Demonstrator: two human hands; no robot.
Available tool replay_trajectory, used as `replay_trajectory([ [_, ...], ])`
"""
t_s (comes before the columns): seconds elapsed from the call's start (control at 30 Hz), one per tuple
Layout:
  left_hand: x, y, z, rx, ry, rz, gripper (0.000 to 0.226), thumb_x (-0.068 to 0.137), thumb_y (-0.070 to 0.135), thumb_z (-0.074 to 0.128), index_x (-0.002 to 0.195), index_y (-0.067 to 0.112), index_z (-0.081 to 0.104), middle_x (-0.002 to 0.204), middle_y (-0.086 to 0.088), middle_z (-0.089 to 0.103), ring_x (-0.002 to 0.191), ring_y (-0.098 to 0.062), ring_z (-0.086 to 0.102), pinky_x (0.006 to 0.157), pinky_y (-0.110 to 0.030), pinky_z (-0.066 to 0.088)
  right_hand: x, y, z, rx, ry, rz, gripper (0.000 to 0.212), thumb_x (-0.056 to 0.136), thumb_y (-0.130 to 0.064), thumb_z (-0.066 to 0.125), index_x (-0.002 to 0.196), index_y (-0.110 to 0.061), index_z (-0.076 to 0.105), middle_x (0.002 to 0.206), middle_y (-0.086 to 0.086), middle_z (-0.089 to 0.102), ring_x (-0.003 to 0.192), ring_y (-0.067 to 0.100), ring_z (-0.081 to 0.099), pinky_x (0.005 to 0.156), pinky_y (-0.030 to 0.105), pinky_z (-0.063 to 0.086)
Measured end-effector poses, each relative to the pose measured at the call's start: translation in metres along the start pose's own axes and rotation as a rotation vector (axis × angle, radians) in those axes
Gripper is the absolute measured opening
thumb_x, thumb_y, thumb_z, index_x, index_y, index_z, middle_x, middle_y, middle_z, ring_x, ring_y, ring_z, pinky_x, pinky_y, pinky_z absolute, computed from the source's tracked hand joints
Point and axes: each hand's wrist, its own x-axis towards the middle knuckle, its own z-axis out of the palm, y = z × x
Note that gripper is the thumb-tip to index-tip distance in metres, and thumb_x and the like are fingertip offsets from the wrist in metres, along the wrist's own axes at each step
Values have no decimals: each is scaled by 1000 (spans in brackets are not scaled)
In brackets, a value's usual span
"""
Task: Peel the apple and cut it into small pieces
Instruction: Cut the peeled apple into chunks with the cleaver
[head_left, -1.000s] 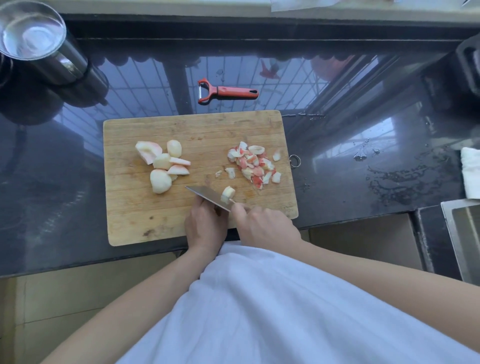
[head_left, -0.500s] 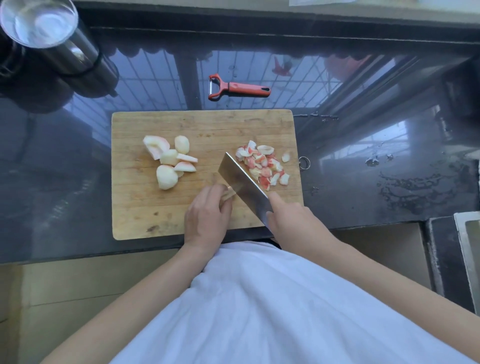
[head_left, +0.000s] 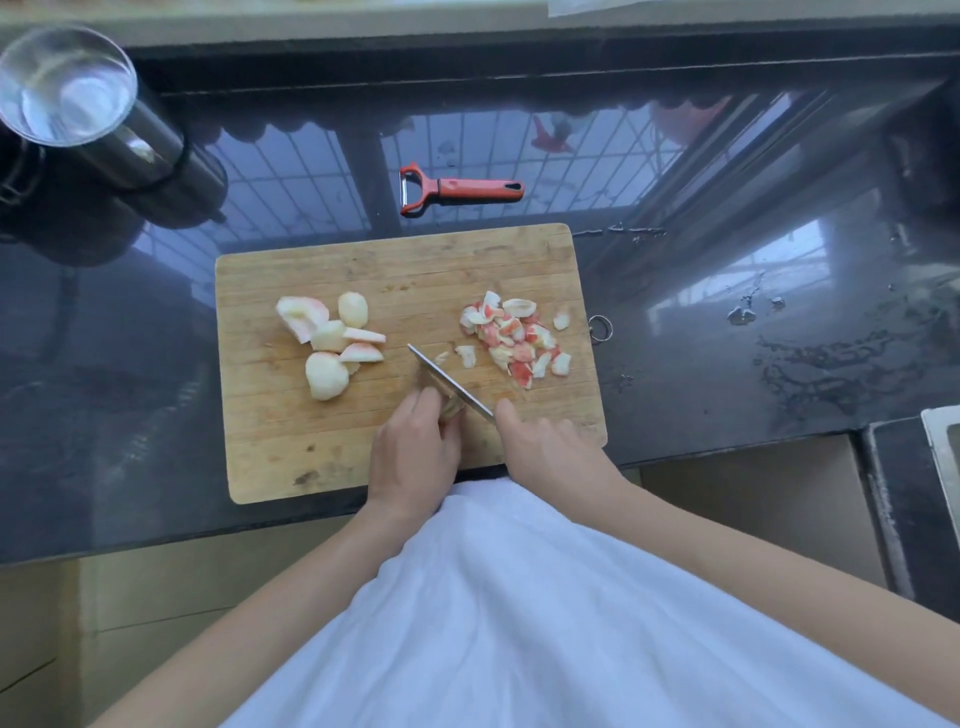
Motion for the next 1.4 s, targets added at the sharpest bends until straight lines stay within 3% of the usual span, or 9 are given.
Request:
replay_trajectory([
  [0.3,-10,-23,-1,7,-11,-97,36,93,18,67,75,22,36,75,6,42,73,-23,41,61,-36,32,-3,10,5,16,-62,7,21,89,-1,34,96,-18,23,59,2,35,58,33,42,48,35,20],
  [0.47,-12,-28,3,14,12,-111,32,91,18,70,76,21,42,82,3,50,81,-24,45,64,-38,39,-5,2,0,-5,-91,-22,24,87,-1,35,97,-18,22,60,1,36,49,21,29,48,36,24],
  [0.73,-13,-35,9,7,21,-97,14,91,17,73,86,10,62,89,-3,53,85,-26,50,67,-38,43,1,0,14,-114,-36,-67,22,88,-2,38,101,-15,27,67,4,49,54,30,42,45,33,16],
  [0.87,-9,-34,9,28,0,-113,19,92,20,73,84,10,59,89,-3,52,85,-27,50,65,-42,45,11,3,35,-164,19,-84,23,85,0,41,101,-14,34,60,3,52,48,30,54,45,30,26],
  [1.0,-5,-29,4,39,-42,-176,20,94,25,68,88,14,52,94,1,47,88,-22,46,69,-39,40,18,-1,39,-205,58,-94,23,86,-2,39,106,-12,37,64,1,56,46,28,48,40,29,14],
  [1.07,-3,-25,-1,52,-72,-202,18,96,27,65,91,18,50,95,5,43,87,-18,44,71,-36,36,19,-1,35,-179,53,-81,24,87,-3,37,109,-13,38,65,-1,52,49,28,41,40,30,18],
  [1.13,-3,-24,-9,36,-83,-237,14,97,28,63,93,21,52,97,6,46,88,-18,47,72,-34,36,18,1,31,-70,32,-75,24,90,-4,39,110,-17,33,67,2,52,55,32,47,45,34,32],
  [1.27,-2,-32,-36,-321,-89,-474,20,98,43,66,88,26,61,92,10,64,84,-12,60,67,-26,40,1,11,13,175,-32,-30,23,99,-16,41,97,-29,22,79,12,61,72,41,55,63,43,48],
  [1.4,-6,-49,-47,-958,-114,-733,19,95,29,73,106,14,69,97,-2,71,87,-18,69,79,-34,57,-14,26,9,335,108,68,27,100,-19,42,84,-26,22,62,4,48,62,39,51,56,43,42],
])
